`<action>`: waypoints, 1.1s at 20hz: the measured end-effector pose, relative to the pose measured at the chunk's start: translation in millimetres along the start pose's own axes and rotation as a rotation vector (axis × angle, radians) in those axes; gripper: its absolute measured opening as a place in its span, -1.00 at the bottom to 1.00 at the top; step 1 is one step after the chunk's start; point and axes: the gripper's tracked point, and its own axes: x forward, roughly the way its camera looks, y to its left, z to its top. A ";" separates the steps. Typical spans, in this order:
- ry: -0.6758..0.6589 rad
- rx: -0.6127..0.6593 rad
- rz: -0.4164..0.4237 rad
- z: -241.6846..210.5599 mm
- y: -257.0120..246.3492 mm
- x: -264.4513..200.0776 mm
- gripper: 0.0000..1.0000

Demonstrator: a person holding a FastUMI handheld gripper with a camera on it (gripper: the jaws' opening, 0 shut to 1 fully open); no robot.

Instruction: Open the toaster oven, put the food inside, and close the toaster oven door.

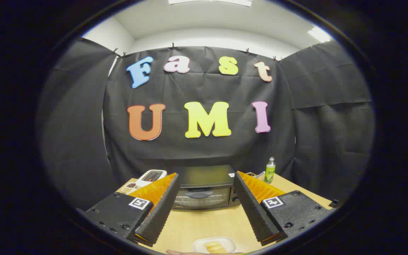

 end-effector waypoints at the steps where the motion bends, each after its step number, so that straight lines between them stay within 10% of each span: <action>1: 0.005 0.015 0.005 -2.2 0.8 -0.4 1.00; 22: 0.083 -0.054 -0.037 -48.5 -3.0 80.9 0.99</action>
